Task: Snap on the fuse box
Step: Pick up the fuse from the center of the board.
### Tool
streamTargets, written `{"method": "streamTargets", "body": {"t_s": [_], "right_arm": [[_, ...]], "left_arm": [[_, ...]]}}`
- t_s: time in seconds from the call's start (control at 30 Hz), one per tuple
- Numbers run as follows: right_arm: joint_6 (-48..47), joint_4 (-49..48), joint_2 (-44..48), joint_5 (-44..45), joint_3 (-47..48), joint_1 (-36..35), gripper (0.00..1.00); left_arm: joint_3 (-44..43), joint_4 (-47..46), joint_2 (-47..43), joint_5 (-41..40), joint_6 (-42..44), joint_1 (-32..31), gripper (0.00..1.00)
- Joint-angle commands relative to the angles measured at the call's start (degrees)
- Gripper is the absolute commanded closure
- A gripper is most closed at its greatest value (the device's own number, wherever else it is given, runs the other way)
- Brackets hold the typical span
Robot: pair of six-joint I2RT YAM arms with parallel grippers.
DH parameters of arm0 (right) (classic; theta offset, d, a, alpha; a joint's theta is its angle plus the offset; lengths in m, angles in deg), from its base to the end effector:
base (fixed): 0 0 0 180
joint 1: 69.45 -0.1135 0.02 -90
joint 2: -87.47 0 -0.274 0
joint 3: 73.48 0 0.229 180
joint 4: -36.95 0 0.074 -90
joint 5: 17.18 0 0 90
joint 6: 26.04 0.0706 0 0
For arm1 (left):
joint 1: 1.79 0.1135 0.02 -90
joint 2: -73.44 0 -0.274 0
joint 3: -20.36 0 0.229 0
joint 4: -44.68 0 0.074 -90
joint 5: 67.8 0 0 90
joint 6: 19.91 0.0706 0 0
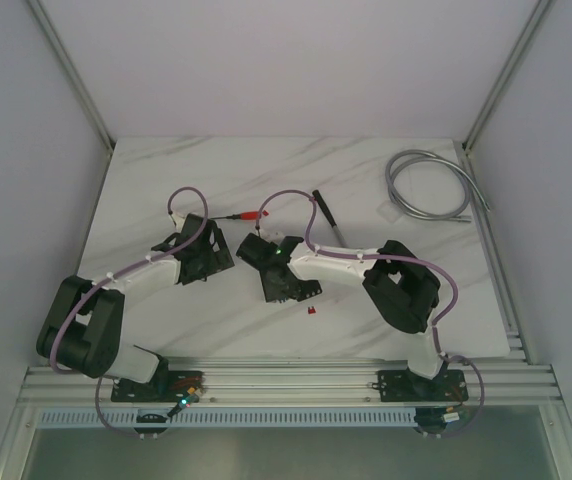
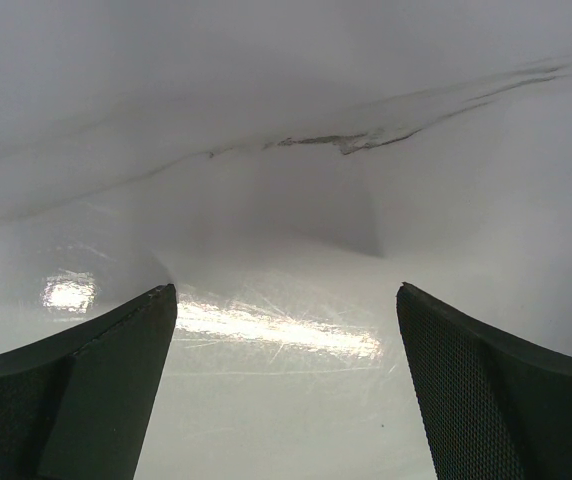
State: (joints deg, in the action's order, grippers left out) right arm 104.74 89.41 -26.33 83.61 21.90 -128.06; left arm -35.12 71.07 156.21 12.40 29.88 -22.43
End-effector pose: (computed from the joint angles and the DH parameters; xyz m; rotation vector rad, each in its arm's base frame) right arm 0.2169 0.3301 0.1564 -0.3868 2.7510 0.1871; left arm 0.2607 -0.0854 0.1646 -0.4945 2.4536 -0.2306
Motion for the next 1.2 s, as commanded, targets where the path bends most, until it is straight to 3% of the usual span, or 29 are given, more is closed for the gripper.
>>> {"method": "streamTargets", "body": {"t_s": [0.0,1.17], "right_arm": [[2.17,1.18,-0.44,1.84,-1.25,-0.07,0.58],[-1.22,1.31,-4.94,3.49,-0.21,0.53,0.65]], "left_arm": [[1.64,1.00,0.21,2.48,-0.09,-0.28,0.00],[2.13,0.49,-0.23,3.04,0.05,-0.28,0.00]]}}
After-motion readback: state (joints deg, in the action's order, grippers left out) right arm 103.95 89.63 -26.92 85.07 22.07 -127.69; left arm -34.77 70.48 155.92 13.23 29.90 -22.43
